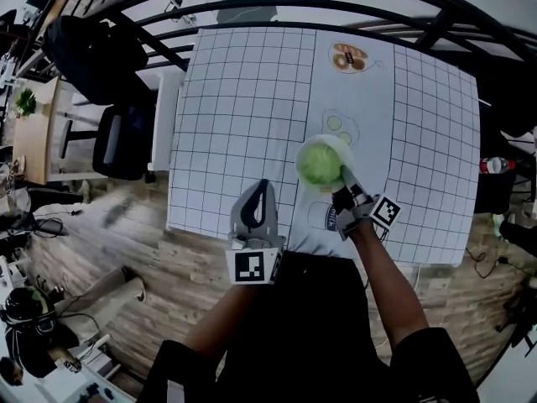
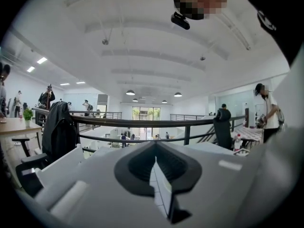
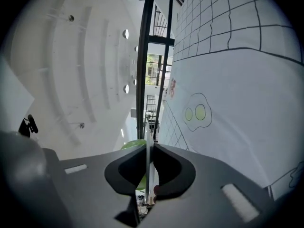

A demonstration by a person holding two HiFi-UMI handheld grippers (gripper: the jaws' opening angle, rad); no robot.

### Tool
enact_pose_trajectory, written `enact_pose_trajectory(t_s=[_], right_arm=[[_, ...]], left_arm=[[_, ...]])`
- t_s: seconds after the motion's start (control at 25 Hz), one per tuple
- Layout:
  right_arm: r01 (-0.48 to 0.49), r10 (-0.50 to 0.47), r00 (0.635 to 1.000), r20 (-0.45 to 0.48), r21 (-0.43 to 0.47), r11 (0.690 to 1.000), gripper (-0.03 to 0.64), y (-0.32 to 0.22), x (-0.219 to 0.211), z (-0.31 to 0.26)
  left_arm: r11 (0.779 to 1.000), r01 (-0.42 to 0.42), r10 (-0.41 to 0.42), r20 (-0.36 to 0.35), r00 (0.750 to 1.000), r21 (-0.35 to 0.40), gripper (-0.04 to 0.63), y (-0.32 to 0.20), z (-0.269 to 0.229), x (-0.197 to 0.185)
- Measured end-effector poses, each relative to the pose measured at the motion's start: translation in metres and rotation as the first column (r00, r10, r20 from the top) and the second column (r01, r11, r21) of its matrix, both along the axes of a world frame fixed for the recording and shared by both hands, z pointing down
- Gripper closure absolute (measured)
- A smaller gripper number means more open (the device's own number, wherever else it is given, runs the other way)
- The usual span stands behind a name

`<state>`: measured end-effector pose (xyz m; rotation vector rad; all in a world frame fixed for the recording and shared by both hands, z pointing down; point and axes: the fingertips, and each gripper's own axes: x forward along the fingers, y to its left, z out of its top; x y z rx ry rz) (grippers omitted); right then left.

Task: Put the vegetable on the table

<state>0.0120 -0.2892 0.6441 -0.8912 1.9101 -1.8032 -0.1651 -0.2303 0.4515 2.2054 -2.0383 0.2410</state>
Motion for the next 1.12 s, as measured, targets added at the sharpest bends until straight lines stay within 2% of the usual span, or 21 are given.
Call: enact_pose_trajectory(t_s=[0.2, 0.32, 0.44, 0.76, 1.04, 1.12], right_arm=[[0.003, -0.005, 1.0, -0.029, -0.038, 0.999, 0.591, -0.005, -0.008, 0.028], [0.015, -0.017, 0.999, -0.041, -0.042, 0.999, 0.591, -0.011, -0.016, 0.043], [0.015, -0.017, 0.999, -0.04, -0.048, 0.999, 0.591, -0.016, -0.024, 0.055], [0.028, -0.032, 0.998, -0.056, -0.058, 0.998, 0.586, -0.024, -0.044, 0.075], [0.017, -0.025, 0.998, -0.058, -0.132, 0.991, 0.588, -0.018, -0.055, 0.097], [0.011, -0.015, 0.999, -0.036, -0.114, 0.993, 0.588, -0.019, -0.057, 0.098]], left_arm=[[1.0, 0.005, -0.005, -0.034, 0.999, 0.009, 0.586, -0.002, 0.01, 0.0], [1.0, 0.014, -0.014, -0.029, 0.999, -0.006, 0.586, -0.006, 0.017, -0.003], [1.0, 0.011, -0.01, -0.031, 0.999, 0.01, 0.586, -0.007, 0.022, -0.002], [0.999, 0.035, -0.036, -0.068, 0.997, -0.022, 0.586, 0.005, 0.029, 0.0], [0.997, 0.072, -0.074, -0.064, 0.995, -0.038, 0.586, 0.019, 0.029, -0.008], [0.995, 0.083, -0.087, -0.071, 0.994, -0.053, 0.586, 0.023, 0.032, -0.012]])
